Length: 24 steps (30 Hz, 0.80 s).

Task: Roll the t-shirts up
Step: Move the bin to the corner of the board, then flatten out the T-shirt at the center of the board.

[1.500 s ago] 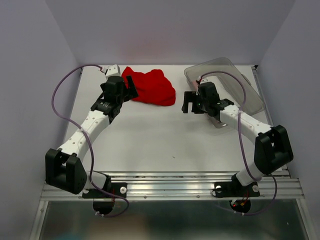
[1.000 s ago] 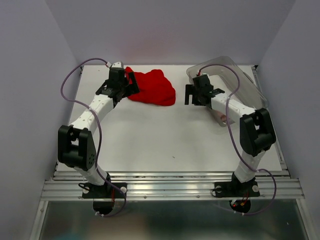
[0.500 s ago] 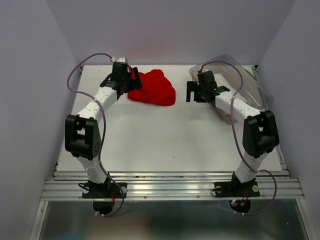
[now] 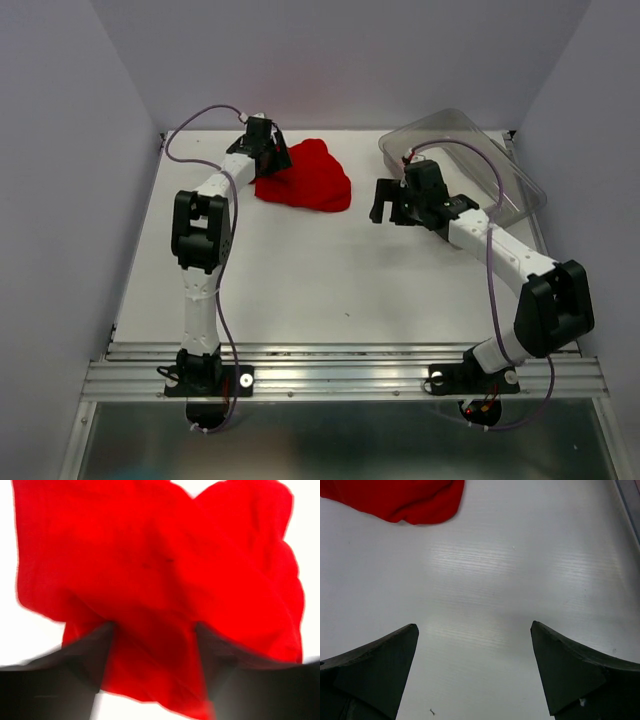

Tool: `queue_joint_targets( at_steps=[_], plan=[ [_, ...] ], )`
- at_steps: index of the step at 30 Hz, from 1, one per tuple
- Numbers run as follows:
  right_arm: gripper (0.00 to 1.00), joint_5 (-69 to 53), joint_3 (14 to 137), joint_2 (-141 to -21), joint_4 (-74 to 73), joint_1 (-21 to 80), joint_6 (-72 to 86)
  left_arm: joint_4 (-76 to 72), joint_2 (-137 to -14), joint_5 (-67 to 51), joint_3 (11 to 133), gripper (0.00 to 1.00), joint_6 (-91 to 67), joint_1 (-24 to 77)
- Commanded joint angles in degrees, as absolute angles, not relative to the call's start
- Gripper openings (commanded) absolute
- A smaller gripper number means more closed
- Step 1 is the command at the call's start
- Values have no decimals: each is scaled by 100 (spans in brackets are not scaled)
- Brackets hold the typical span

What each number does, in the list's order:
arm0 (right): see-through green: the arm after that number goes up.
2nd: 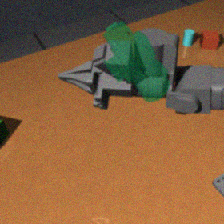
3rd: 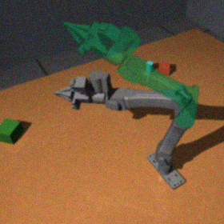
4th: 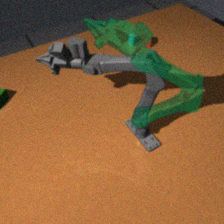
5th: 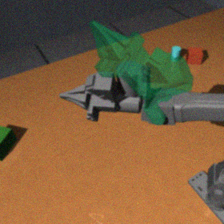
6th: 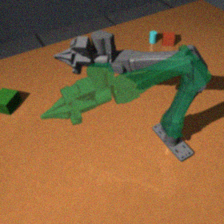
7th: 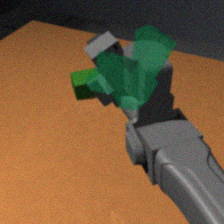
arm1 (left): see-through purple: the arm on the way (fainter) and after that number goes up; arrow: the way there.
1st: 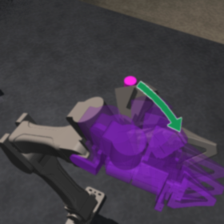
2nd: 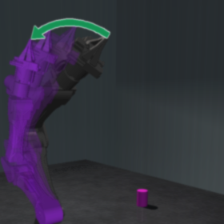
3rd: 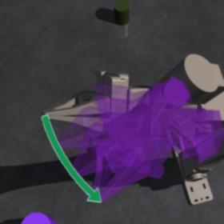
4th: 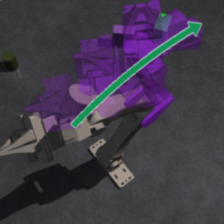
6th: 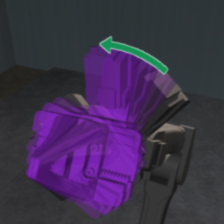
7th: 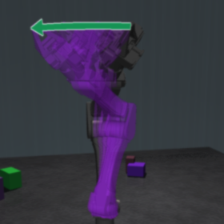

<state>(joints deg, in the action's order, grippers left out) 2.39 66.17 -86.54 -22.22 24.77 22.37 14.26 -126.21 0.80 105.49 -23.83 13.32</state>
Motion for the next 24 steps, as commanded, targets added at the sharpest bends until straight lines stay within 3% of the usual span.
queue_joint_targets(
  at_steps=[1, 2, 3, 4, 5, 16, 24],
  plan=[
    [100, 184, 6530, -8166, -2241, 2461, 2443, 1722, -12989, 193, 11179, 59, -2496, 1301],
    [100, 193, 6530, -8113, -2259, 2461, 2452, 1740, -13025, 176, 11275, 44, -2496, 1301],
    [100, 202, 6548, -8043, -2276, 2461, 2487, 1740, -13034, 158, 11320, 17, -2479, 1309],
    [100, 202, 6557, -8025, -2294, 2461, 2496, 1819, -12999, 193, 11373, 3, -2444, 1310],
    [100, 202, 6574, -7990, -2303, 2461, 2505, 1889, -12947, 237, 11495, 0, -2443, 1318],
    [100, 255, 6803, -7972, -2277, 2461, 2593, 1433, -9777, 651, 10627, 0, -1627, 1318],
    [100, 1318, 6092, -7200, -1504, 2461, 3401, 1467, -8947, -271, 10293, 0, -1327, 2018]
  ],
)
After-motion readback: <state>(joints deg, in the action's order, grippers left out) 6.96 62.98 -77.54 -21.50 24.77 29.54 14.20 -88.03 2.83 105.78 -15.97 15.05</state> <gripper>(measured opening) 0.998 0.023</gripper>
